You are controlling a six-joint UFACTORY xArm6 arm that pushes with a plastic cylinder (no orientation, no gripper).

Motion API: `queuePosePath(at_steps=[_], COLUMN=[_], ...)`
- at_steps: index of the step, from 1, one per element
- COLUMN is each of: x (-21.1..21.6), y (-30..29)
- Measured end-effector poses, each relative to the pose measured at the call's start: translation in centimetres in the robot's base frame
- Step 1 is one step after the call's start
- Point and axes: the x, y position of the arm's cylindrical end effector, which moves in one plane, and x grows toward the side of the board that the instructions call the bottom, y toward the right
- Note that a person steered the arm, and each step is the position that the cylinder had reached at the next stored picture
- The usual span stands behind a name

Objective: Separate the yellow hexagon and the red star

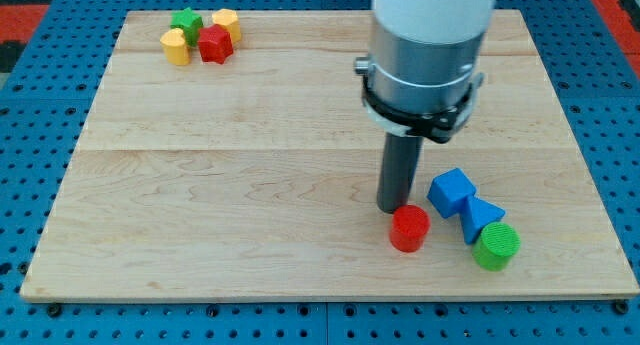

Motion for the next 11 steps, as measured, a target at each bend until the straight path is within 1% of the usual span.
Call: queuePosePath(at_steps=[1, 2, 4, 5, 6, 7, 8, 9, 10, 11], x=[0.1, 4.3, 4.1, 4.3, 2.5, -4.0, -11.0, -18.3, -28.9, -32.9], y=[-5.2, -3.3, 2.0, -4.6, -12.6, -16.8, -19.2, -12.5, -8.2, -9.1])
